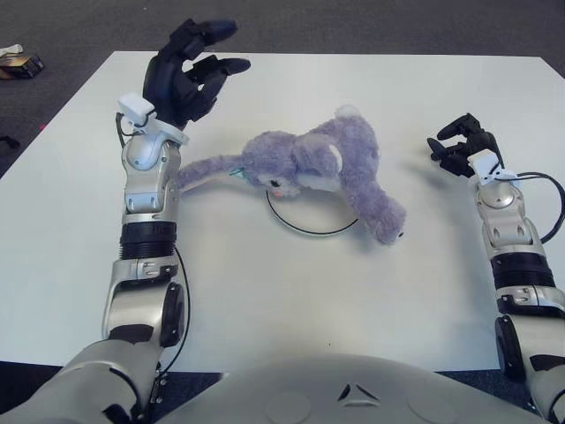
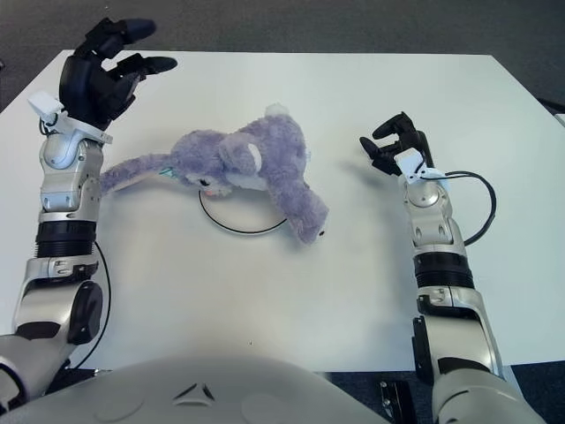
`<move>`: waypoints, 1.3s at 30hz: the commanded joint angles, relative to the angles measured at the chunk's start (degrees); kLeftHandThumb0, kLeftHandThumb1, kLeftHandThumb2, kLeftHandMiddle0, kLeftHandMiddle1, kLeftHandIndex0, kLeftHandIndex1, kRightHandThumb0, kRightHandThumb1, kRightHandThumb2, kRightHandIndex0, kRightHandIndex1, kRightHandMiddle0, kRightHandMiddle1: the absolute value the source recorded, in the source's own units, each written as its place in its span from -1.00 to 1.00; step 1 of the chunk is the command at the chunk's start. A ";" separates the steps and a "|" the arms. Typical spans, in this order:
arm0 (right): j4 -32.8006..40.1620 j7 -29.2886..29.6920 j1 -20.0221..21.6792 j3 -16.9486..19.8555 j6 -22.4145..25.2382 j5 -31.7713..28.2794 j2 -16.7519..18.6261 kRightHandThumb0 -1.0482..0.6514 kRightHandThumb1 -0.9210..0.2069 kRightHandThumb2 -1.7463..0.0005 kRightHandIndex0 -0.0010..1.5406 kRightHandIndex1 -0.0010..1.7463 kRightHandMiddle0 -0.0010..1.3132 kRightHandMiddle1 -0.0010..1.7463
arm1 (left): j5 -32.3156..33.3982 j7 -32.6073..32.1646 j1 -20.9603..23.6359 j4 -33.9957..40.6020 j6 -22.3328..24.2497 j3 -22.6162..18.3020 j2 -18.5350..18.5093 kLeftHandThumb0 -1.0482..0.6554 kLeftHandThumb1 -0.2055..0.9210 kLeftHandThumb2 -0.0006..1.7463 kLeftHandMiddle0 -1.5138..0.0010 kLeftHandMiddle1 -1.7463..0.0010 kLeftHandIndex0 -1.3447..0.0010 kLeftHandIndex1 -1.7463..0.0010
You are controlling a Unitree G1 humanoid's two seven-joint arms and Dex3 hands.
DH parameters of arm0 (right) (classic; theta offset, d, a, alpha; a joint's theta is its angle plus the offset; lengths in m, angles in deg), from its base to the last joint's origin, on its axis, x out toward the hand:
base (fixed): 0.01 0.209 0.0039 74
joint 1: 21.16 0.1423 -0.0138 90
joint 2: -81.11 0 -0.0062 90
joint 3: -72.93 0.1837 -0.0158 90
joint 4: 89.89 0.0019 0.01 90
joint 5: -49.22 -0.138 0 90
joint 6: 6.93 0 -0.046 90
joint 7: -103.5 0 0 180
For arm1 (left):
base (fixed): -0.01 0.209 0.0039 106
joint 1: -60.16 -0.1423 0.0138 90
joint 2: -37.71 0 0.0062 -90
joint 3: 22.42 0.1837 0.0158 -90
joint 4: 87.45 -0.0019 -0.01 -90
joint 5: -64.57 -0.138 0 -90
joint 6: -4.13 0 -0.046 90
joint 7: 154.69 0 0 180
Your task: Put the doll into the plate.
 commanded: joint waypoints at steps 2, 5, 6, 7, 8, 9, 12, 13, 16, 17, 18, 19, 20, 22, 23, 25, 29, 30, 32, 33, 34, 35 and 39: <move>-2.83 3.09 -2.19 1.88 -2.85 -1.93 3.03 -0.18 -1.00 0.41 0.17 -0.27 -0.70 0.99 | -1.16 -3.94 -1.11 -7.78 -2.47 -3.14 -0.43 0.22 0.99 -0.73 0.19 -0.54 0.42 -0.51; -4.33 5.57 -2.09 3.15 -6.15 -2.88 4.49 -0.18 -1.00 0.43 0.18 -0.28 -0.68 0.97 | -1.72 -4.64 -1.47 -10.03 -4.14 -3.23 -0.11 0.22 0.97 -0.66 0.28 -0.66 0.45 -0.52; -5.11 7.52 -2.12 4.34 -9.00 -4.05 5.99 -0.18 -1.00 0.44 0.18 -0.28 -0.66 0.96 | -1.36 -4.20 -1.73 -10.57 -4.12 -3.02 0.14 0.22 0.96 -0.64 0.29 -0.68 0.45 -0.52; -5.76 8.85 -2.11 5.19 -11.10 -4.87 7.04 -0.18 -1.00 0.46 0.20 -0.26 -0.63 0.93 | -1.08 -3.86 -1.87 -10.99 -4.10 -2.87 0.32 0.22 0.93 -0.61 0.30 -0.70 0.45 -0.53; -6.12 10.01 -2.29 6.34 -14.07 -6.40 8.61 -0.18 -1.00 0.47 0.22 -0.25 -0.60 0.92 | -0.36 -3.08 -2.10 -11.19 -3.51 -2.66 0.56 0.22 0.91 -0.57 0.31 -0.72 0.46 -0.53; -6.48 10.60 -2.36 7.04 -16.06 -7.36 9.54 -0.18 -1.00 0.49 0.22 -0.21 -0.59 0.90 | 0.12 -2.55 -2.19 -11.34 -3.11 -2.53 0.70 0.22 0.88 -0.54 0.32 -0.73 0.46 -0.54; -5.84 10.71 -2.99 8.44 -20.71 -10.31 11.85 -0.18 -1.00 0.52 0.17 0.03 -0.54 0.87 | 1.04 -1.90 -2.76 -10.84 -2.55 -2.11 1.29 0.22 0.76 -0.39 0.33 -0.78 0.46 -0.57; -5.81 10.64 -3.04 8.66 -21.52 -10.77 12.19 -0.18 -1.00 0.53 0.16 0.11 -0.52 0.86 | 1.11 -1.86 -2.86 -10.73 -2.54 -2.05 1.44 0.22 0.72 -0.35 0.33 -0.79 0.46 -0.59; -0.47 10.87 -4.81 9.14 -21.82 -12.11 14.07 -0.18 -1.00 0.54 0.12 0.27 -0.51 0.84 | 1.15 -2.22 -4.36 -8.55 -2.52 -1.66 2.31 0.22 0.66 -0.27 0.33 -0.81 0.45 -0.60; 0.96 10.92 -5.20 9.21 -21.46 -12.25 14.44 -0.18 -1.00 0.54 0.11 0.29 -0.50 0.84 | 1.11 -2.44 -4.70 -8.08 -2.53 -1.56 2.53 0.22 0.65 -0.26 0.33 -0.81 0.45 -0.61; 3.25 11.09 -5.73 9.28 -20.50 -12.60 15.04 -0.18 -1.00 0.54 0.11 0.32 -0.50 0.84 | 0.90 -3.26 -5.38 -7.21 -2.63 -1.51 3.07 0.22 0.64 -0.25 0.33 -0.82 0.45 -0.61; 5.01 11.19 -6.13 9.37 -19.68 -12.84 15.50 -0.18 -1.00 0.55 0.10 0.35 -0.49 0.83 | 0.72 -3.89 -5.87 -6.56 -2.67 -1.47 3.49 0.22 0.63 -0.24 0.33 -0.82 0.45 -0.61; 6.26 11.22 -6.42 9.48 -19.05 -12.98 15.86 -0.18 -1.00 0.55 0.09 0.36 -0.49 0.83 | 0.58 -4.30 -6.20 -6.09 -2.66 -1.47 3.78 0.22 0.63 -0.24 0.33 -0.82 0.45 -0.61; 7.32 11.13 -6.70 9.66 -18.33 -12.97 16.19 -0.18 -1.00 0.55 0.09 0.38 -0.49 0.83 | 0.47 -4.56 -6.42 -5.67 -2.48 -1.48 3.97 0.22 0.62 -0.23 0.33 -0.83 0.45 -0.61; 7.67 11.07 -6.81 9.73 -18.04 -12.93 16.29 -0.18 -1.00 0.55 0.08 0.39 -0.49 0.83 | 0.44 -4.61 -6.47 -5.52 -2.38 -1.48 3.99 0.22 0.62 -0.23 0.33 -0.83 0.45 -0.61; 8.22 11.00 -6.98 9.83 -17.58 -12.87 16.44 -0.18 -1.00 0.55 0.08 0.40 -0.49 0.83 | 0.42 -4.71 -6.56 -5.30 -2.23 -1.46 4.02 0.22 0.62 -0.23 0.33 -0.83 0.45 -0.61; 8.90 10.91 -6.19 11.84 -15.92 -16.94 18.00 -0.18 -1.00 0.55 0.07 0.41 -0.49 0.83 | -1.01 -10.62 -7.54 -5.62 -2.37 -2.81 6.50 0.22 0.60 -0.20 0.34 -0.85 0.47 -0.63; 8.88 10.80 -5.95 12.51 -15.71 -18.29 18.40 -0.18 -1.00 0.55 0.06 0.41 -0.49 0.83 | -1.34 -12.22 -7.79 -6.57 -2.93 -3.39 7.15 0.22 0.59 -0.16 0.36 -0.87 0.50 -0.67; 8.81 10.57 -5.81 13.11 -15.65 -19.37 18.66 -0.18 -1.00 0.55 0.04 0.42 -0.49 0.83 | -1.59 -13.29 -7.88 -8.09 -3.90 -3.85 7.53 0.22 0.55 -0.10 0.38 -0.90 0.53 -0.72; 8.81 10.47 -5.81 13.25 -15.65 -19.61 18.71 -0.18 -1.00 0.55 0.04 0.43 -0.49 0.84 | -1.63 -13.47 -7.87 -8.62 -4.29 -3.92 7.56 0.22 0.53 -0.07 0.39 -0.92 0.55 -0.74; 8.77 10.45 -5.82 13.44 -15.84 -19.89 18.86 -0.18 -1.00 0.55 0.03 0.43 -0.49 0.84 | -1.76 -13.71 -7.87 -9.37 -4.92 -3.96 7.70 0.22 0.53 -0.07 0.39 -0.92 0.55 -0.75; 8.75 10.43 -5.83 13.59 -15.97 -20.08 18.98 -0.18 -1.00 0.55 0.02 0.46 -0.49 0.84 | -1.86 -13.89 -7.86 -9.94 -5.42 -3.97 7.80 0.22 0.52 -0.05 0.39 -0.93 0.56 -0.76; 8.77 10.27 -5.81 13.85 -16.05 -20.24 19.17 -0.18 -1.00 0.55 0.00 0.51 -0.49 0.84 | -2.01 -14.20 -7.71 -10.86 -6.32 -3.92 7.86 0.22 0.51 -0.03 0.40 -0.94 0.56 -0.77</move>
